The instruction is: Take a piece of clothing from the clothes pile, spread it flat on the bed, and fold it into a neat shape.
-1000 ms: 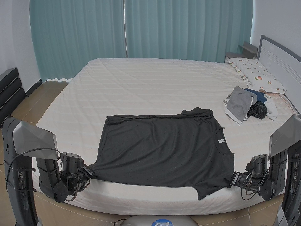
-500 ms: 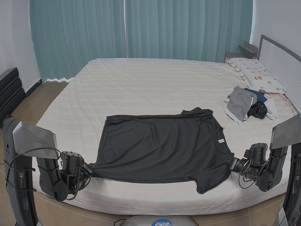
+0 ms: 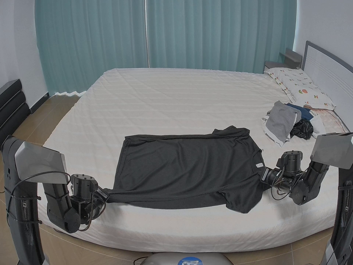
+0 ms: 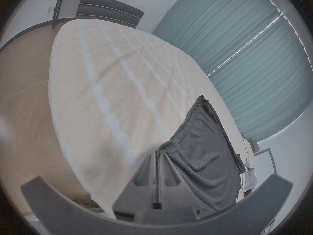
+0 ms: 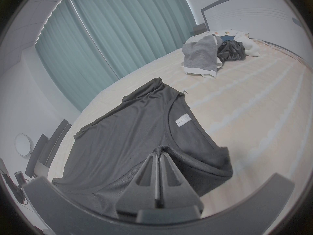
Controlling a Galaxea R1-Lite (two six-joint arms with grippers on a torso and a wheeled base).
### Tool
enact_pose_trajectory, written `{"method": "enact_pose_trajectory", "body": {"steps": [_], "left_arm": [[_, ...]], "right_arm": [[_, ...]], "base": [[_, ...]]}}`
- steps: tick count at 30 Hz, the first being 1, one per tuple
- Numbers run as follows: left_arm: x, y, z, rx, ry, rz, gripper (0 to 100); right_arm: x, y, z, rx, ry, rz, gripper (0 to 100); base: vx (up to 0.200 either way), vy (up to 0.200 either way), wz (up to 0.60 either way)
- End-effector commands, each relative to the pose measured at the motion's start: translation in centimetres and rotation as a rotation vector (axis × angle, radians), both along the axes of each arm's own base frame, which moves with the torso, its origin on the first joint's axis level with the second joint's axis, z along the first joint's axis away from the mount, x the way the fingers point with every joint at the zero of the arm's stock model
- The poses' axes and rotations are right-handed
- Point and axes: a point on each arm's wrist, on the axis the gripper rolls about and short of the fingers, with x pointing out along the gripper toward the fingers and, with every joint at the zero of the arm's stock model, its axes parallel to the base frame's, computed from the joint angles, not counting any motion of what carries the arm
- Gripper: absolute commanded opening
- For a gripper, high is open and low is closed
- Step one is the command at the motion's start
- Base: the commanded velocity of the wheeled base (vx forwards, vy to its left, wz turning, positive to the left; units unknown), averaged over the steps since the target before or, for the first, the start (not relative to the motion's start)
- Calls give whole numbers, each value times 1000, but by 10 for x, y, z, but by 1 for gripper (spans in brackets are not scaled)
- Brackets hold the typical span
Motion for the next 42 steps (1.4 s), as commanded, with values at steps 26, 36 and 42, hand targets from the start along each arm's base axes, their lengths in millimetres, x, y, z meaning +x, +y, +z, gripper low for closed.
{"method": "enact_pose_trajectory", "body": {"steps": [26, 36, 42], "left_arm": [[5, 3, -5, 3, 1, 12, 0], [5, 3, -5, 4, 3, 12, 0], [5, 3, -5, 4, 3, 10, 0]], "right_arm": [[-27, -27, 13, 61, -8, 59, 100], [-55, -11, -2, 31, 90, 217, 100], [-55, 7, -23, 23, 153, 271, 100]], "base": [[0, 0, 0], [0, 0, 0], [0, 0, 0]]}}
